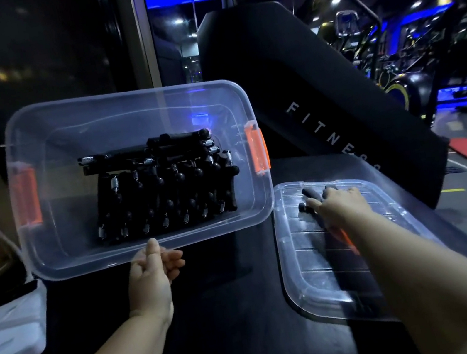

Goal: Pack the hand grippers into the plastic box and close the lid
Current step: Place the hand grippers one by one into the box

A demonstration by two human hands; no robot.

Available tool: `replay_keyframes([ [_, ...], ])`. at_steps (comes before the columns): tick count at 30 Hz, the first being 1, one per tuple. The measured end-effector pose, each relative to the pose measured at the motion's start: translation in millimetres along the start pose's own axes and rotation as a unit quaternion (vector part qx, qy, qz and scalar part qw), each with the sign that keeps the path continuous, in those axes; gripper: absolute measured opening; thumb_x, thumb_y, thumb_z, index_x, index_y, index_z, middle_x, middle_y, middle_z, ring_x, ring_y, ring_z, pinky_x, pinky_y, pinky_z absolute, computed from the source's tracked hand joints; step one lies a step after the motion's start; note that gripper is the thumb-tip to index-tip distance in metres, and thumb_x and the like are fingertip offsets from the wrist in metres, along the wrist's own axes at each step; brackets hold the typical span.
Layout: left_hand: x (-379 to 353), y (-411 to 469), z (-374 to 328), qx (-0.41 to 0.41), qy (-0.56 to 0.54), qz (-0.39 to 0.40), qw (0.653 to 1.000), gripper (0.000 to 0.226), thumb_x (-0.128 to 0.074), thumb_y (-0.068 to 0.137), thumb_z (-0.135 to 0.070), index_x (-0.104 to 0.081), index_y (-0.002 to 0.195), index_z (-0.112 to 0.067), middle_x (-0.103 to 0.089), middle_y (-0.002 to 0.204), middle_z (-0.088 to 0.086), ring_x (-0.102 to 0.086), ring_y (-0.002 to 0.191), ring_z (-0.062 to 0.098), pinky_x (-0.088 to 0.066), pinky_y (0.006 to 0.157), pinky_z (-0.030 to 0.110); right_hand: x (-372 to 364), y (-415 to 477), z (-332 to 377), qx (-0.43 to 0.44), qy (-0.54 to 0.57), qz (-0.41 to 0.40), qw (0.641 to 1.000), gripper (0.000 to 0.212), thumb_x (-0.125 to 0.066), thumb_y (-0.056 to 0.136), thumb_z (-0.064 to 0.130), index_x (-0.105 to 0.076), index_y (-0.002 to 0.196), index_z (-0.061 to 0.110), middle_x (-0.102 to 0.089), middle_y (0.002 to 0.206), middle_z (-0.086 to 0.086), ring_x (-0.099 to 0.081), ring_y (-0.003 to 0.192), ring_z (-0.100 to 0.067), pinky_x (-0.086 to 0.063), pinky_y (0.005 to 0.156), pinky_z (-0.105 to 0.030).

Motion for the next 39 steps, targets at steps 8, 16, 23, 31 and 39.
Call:
replay_keyframes([
  [8, 0.9, -3.3, -0.6, 0.007, -0.007, -0.006, 1.000, 0.028, -0.042, 0.100, -0.036, -0.053, 0.082, -0.017, -0.064, 0.075, 0.004, -0.059, 0.066, 0.016, -0.045, 0.065, 0.028, 18.3, -55.7, 16.8, 0.011, -0.045, 0.002, 0.999, 0.054, -0.042, 0.089, 0.065, -0.062, 0.105, 0.018, -0.064, 0.112, -0.008, -0.056, 0.107, -0.031, -0.040, 0.075, -0.033],
  [16, 3.1, -4.2, 0.3, 0.018, -0.020, 0.000, 1.000, 0.028, -0.044, 0.100, -0.036, -0.053, 0.081, -0.017, -0.064, 0.073, 0.004, -0.058, 0.064, 0.016, -0.044, 0.062, 0.028, 32.6, -91.4, 26.7, 0.020, -0.075, -0.012, 0.997, 0.052, -0.043, 0.089, 0.065, -0.044, 0.065, 0.019, -0.061, 0.085, -0.005, -0.059, 0.090, -0.027, -0.040, 0.066, -0.030],
  [23, 2.4, -2.5, 0.4, 0.014, -0.024, 0.008, 1.000, 0.028, -0.043, 0.100, -0.035, -0.053, 0.082, -0.016, -0.065, 0.074, 0.004, -0.059, 0.063, 0.016, -0.043, 0.061, 0.027, 23.1, -87.1, 39.3, 0.150, -0.031, 0.052, 0.987, 0.053, -0.057, 0.079, 0.066, -0.058, 0.120, 0.033, -0.052, 0.119, -0.003, -0.045, 0.117, -0.026, -0.040, 0.097, -0.037],
  [31, 3.8, 0.2, 1.7, 0.006, -0.020, 0.007, 1.000, 0.028, -0.042, 0.100, -0.035, -0.052, 0.084, -0.015, -0.065, 0.072, 0.003, -0.059, 0.057, 0.010, -0.043, 0.059, 0.025, 19.2, -81.8, 41.2, 0.198, -0.058, 0.082, 0.975, 0.024, -0.059, 0.087, 0.044, -0.069, 0.106, 0.034, -0.062, 0.120, 0.005, -0.047, 0.115, -0.023, -0.041, 0.095, -0.033],
  [39, 3.9, -0.9, 0.6, 0.004, -0.018, 0.012, 1.000, 0.029, -0.042, 0.100, -0.035, -0.053, 0.084, -0.013, -0.065, 0.073, 0.003, -0.059, 0.062, 0.013, -0.044, 0.062, 0.027, 41.9, -85.6, 50.0, 0.162, -0.007, -0.035, 0.986, 0.028, -0.049, 0.092, 0.038, -0.065, 0.110, 0.024, -0.066, 0.104, -0.002, -0.047, 0.113, -0.025, -0.045, 0.087, -0.034],
])
Point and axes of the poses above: each hand's wrist, its own y-axis towards the middle knuckle, its own x-axis out of the back of the hand, z = x × y, the point moved 4 cm from there along y, towards the middle knuckle
